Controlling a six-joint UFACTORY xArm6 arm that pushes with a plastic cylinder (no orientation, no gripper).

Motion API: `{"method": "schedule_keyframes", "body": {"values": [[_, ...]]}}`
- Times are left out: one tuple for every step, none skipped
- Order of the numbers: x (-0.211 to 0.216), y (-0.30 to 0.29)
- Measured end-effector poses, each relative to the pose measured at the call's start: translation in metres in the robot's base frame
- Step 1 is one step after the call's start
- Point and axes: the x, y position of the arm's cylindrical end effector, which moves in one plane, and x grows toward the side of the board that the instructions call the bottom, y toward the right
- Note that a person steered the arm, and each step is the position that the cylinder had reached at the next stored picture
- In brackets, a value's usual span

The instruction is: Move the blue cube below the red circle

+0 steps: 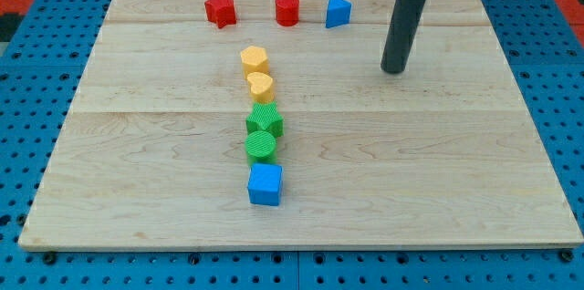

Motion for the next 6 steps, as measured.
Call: {"method": "schedule_keyframes", "body": {"values": [[-0.044,-0.001],[-0.06,0.019],[-0.096,-0.002],[-0.084,-0.059],[-0.077,-0.126],[-0.077,-0.097]]}}
